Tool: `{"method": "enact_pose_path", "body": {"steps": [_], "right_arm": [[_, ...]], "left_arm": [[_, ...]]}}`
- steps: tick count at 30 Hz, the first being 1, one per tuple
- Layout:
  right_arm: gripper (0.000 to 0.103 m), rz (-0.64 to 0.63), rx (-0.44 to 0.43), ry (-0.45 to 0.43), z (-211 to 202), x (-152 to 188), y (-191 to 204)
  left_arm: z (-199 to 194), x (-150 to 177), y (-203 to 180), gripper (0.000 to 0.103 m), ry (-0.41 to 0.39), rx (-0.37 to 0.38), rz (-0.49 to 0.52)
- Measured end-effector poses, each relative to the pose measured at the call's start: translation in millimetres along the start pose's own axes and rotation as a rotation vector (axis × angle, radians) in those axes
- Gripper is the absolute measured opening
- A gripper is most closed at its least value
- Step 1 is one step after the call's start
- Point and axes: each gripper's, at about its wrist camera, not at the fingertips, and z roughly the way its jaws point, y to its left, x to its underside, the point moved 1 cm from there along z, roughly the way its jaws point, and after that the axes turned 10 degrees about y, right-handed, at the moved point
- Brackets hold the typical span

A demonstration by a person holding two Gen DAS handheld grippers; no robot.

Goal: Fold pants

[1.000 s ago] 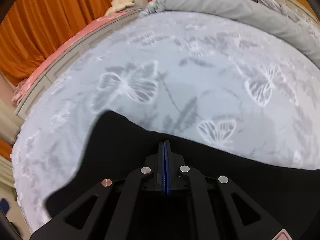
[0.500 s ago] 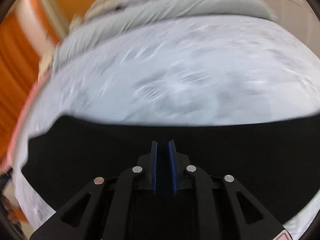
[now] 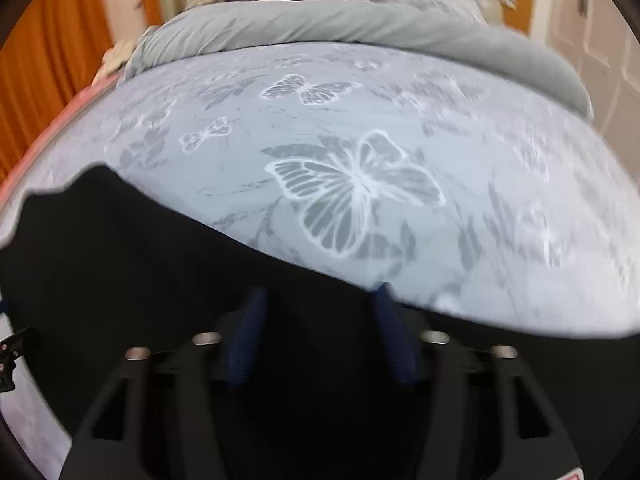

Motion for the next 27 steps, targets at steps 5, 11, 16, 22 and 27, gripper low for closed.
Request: {"method": "enact_pose_path", "body": {"steps": [5,11,16,22,27], "right_arm": [[0.0,0.173,0.049,-0.03,-5,-23,-51],[0.007,0.269,-0.01,-0.082,-60,-3,-106],[0.04,0.423,0.198,-0.142,-108,54,-202],[0.04,0.585,0.214,-0.119,-107,107,-298],[0.042,0.546,0.216,-0.055,-72,98,-311]], "left_arm": [[1,4,-13,0.097,-0.063,-0.114,0.071],[0,2,-7,0.096,-0.043,-0.076,0.06],[-1,-1,3,0.095,-0.008,-0.021,0.024],[-4,5,-9,0.095,-0.028,-0.067,0.036],[-8,0,-21,0.095,-0.044,-0.055,0.022]]}}
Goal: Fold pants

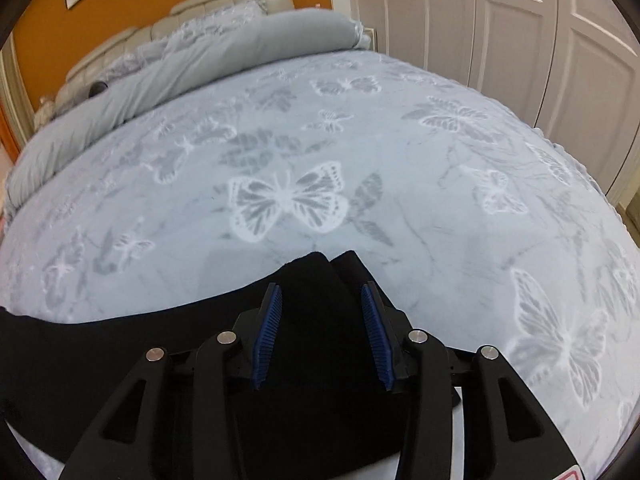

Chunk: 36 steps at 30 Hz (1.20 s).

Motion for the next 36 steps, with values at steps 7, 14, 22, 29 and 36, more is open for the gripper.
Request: {"method": "enact_pose_path", "body": {"steps": [7,14,22,29,36], "right_arm": [[0.007,-0.006,0.047,-0.104,-13,-11,-2],[0.026,-0.005,0.071,-0.135,-24,-4,0],[0.026,0.288,-0.004,-0.001,-21,43,-86],[0.051,0.207,-0.056,-0.101,-72,55,-76],[0.012,0.08,-0.024,0.027,-23,51,-33]], "left_arm": [[8,-9,-9,0.097,-0.015,-0.033,0.034],[7,-9,-8,0.098,-0.019,-0.041,0.033],[4,-13,4,0.098,-0.01,-0.011,0.009],[-10,-14,17,0.098,-0.051,0.025,-0.027],[-8,-8,8,0.098,-0.077,0.006,0.005]]}}
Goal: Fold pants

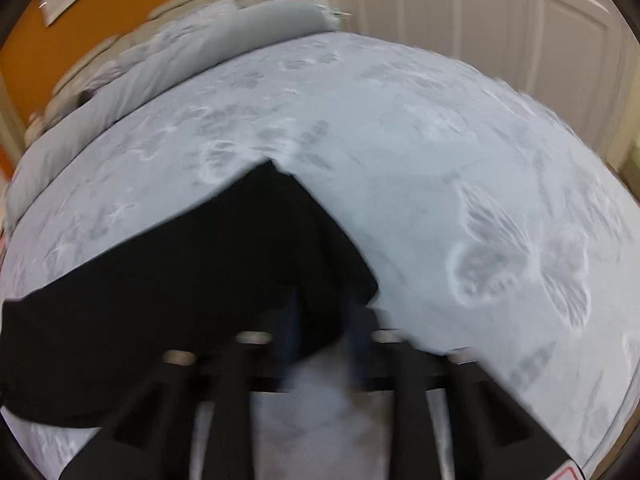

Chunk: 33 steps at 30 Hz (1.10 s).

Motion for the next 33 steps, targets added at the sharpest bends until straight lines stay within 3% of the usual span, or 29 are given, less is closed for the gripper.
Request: {"method": "enact_pose_path", "body": {"steps": [3,4,6,7,10,13,16,18,21,24,25,27,29,30,33], "right_arm": [[0.011,-0.003,0.022,-0.093,-29,-8,1],[0.012,0.009,0.029,-0.087,-25,-10,-4],[0.017,0.045,0.037,0.027,5,-2,-17],[0.019,0.038,0.039,0.025,11,2,-18],[0.031,0.018,0.087,-0.069,-21,-6,-10],[0.033,0.005,0.064,-0.138,-42,-6,-6],[0.033,-0.033,0.042,-0.076,-23,-6,-1],[0.034,-0.079,0.082,-0.01,-1,0,5],[0.006,-0.124,0.113,-0.027,2,-1,11],[0.005,-0.102,0.132,-0.14,-31,-8,7],[0.006,-0.087,0.138,-0.135,-29,-5,1],[0.007,-0.068,0.127,-0.027,2,0,-7],[0.013,-0.129,0.178,-0.057,4,5,4],[0.021,-0.14,0.179,-0.063,-2,1,10],[0.041,-0.095,0.09,-0.167,-32,-10,15]], "left_arm": [[0,-2,1,0.098,-0.011,-0.006,0.004],[1,-3,1,0.098,-0.01,-0.003,0.003],[5,-3,-1,0.098,0.006,-0.004,0.005],[7,-3,-2,0.098,0.015,-0.002,0.012],[8,-2,-7,0.098,0.025,-0.006,0.025],[4,-3,-8,0.098,0.015,0.001,0.023],[2,1,-13,0.098,0.016,0.005,0.025],[2,3,-16,0.098,0.016,0.004,0.031],[0,6,-19,0.098,0.014,0.003,0.044],[-1,6,-19,0.098,0.009,0.01,0.04],[0,4,-17,0.098,0.01,0.013,0.039],[2,3,-17,0.098,0.017,0.009,0.04],[4,4,-19,0.098,0.026,0.006,0.041],[4,4,-18,0.098,0.029,0.006,0.037],[0,4,-16,0.098,0.023,0.031,0.026]]}}
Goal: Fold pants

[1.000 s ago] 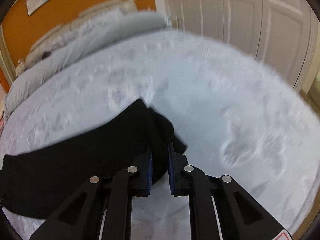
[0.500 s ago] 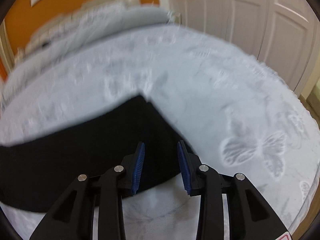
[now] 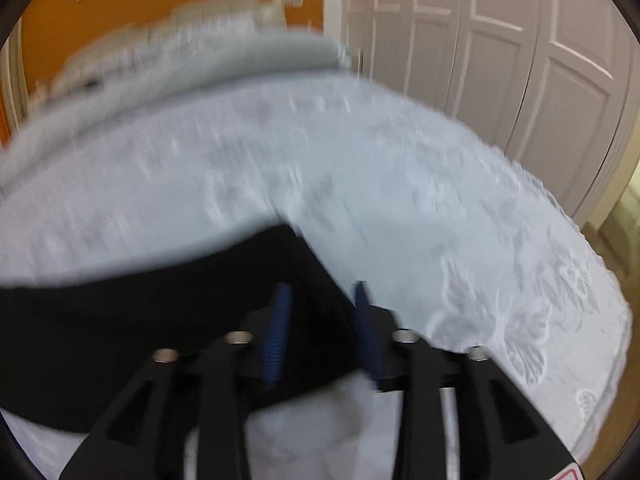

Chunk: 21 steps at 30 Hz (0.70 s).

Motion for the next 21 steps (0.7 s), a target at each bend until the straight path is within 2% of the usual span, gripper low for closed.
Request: {"method": "enact_pose_path", "body": {"steps": [1,4,5,7,8,9,10,11,14,15,16,17,18,20,21], "right_arm": [[0.041,0.007,-0.02,-0.02,-3,-4,1],[0.04,0.016,-0.066,0.006,14,-24,12],[0.04,0.014,-0.039,0.013,25,-28,16],[0.051,0.003,0.037,0.053,47,-36,23],[0.051,-0.003,0.088,0.069,62,-36,27],[0.032,-0.018,0.089,0.081,70,-34,29],[0.017,-0.032,0.064,0.086,77,-33,31],[0.012,-0.026,0.079,0.073,76,-36,32],[0.002,0.035,0.143,0.053,83,-43,15],[0.001,0.075,0.182,0.102,94,-40,2],[0.001,0.112,0.141,0.125,98,-39,-7],[0.001,0.174,0.066,0.103,87,-40,-22],[0.005,0.205,0.049,0.075,75,-43,-30],[0.02,0.234,0.033,-0.002,37,-45,-45],[0.047,0.241,0.036,-0.024,19,-41,-51]], "left_arm": [[-1,0,0,0.098,-0.006,0.002,-0.002],[-2,2,-3,0.098,-0.019,-0.002,0.005],[-1,2,-4,0.098,-0.016,0.002,0.011],[1,3,-7,0.098,-0.014,-0.001,0.02],[2,2,-8,0.098,-0.014,-0.006,0.025],[3,2,-7,0.098,-0.015,-0.01,0.027],[3,1,-7,0.098,-0.019,-0.017,0.025],[3,-1,-7,0.098,-0.024,-0.018,0.022],[6,-5,-10,0.098,-0.029,-0.024,0.032],[6,-6,-11,0.098,-0.03,-0.03,0.034],[7,-7,-12,0.098,-0.028,-0.035,0.037],[8,-7,-13,0.098,-0.028,-0.035,0.039],[8,-7,-14,0.098,-0.029,-0.037,0.041],[5,-7,-14,0.098,-0.033,-0.036,0.042],[4,-7,-14,0.098,-0.035,-0.03,0.038]]}}
